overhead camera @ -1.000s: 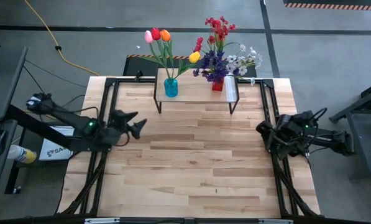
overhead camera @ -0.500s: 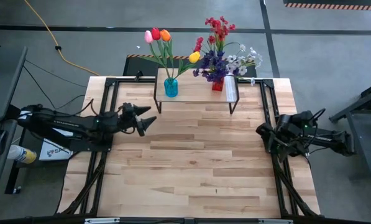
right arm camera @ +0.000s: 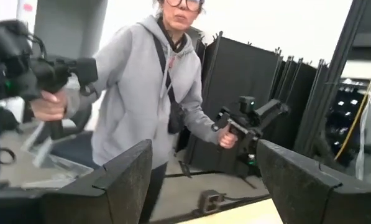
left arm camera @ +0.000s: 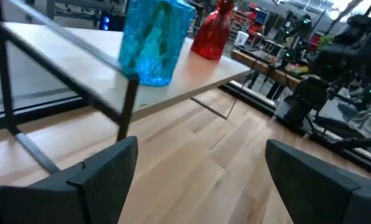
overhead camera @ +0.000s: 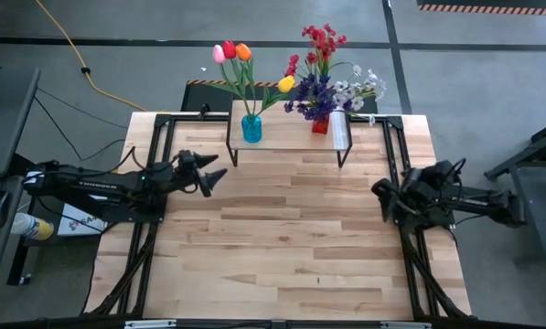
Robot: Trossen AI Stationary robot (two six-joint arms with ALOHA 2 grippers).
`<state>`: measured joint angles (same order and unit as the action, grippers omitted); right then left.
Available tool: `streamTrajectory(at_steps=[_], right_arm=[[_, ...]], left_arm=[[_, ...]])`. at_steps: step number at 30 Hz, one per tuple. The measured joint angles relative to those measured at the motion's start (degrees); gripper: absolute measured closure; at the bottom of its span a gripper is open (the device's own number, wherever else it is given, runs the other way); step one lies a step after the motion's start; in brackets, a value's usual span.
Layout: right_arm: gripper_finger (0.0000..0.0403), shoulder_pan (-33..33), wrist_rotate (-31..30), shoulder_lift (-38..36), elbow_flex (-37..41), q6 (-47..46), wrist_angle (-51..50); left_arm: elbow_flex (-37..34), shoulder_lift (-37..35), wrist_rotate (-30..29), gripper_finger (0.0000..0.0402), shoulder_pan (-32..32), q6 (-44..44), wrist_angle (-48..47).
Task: Pick and place flowers into a vace then onto a shelf
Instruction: Return to Home Position
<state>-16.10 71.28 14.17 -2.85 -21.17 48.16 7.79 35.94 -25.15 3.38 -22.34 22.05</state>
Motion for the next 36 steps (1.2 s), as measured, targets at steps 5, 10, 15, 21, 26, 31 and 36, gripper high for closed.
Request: streamTrajectory(at_steps=[5, 10, 15, 21, 26, 31, 36], right_arm=[[0.0123, 0.0, -2.03, 3.02, 0.0, 4.06, -3.5], [0.0123, 0.0, -1.18, 3.56, 0.0, 3.18, -2.38], [0.0123, 0.0, 1.44, 3.5, 0.0, 2.6, -2.46], [0.0123, -1.79, -9.46, 3.49, -0.02, 4.97, -13.46], [0.0123, -4.26, -14.25, 3.45, 0.01, 12.97, -16.93], [0.0123, -7.51, -15.19, 3.39, -0.07, 10.94, -18.75], [0.0123, -11.09, -18.3, 3.39, -0.07, 10.94, -22.13]], left_arm=[[-3.01, -1.03, -0.7, 0.0016, 0.0, 0.01, 4.32], [-4.72, -1.07, -1.59, 0.0016, -0.02, 1.12, 4.91], [-6.28, -1.05, -2.84, 0.0016, -0.02, 1.11, 5.22], [-6.56, -0.85, -4.47, 0.0016, -0.02, 1.26, 5.26], [-6.56, -0.87, -7.15, 0.0016, -0.02, 1.63, 4.76], [-6.56, -0.85, -10.09, 0.0016, -0.02, 1.66, 4.39], [-6.56, -0.87, -11.79, 0.0016, -0.02, 1.62, 4.25]])
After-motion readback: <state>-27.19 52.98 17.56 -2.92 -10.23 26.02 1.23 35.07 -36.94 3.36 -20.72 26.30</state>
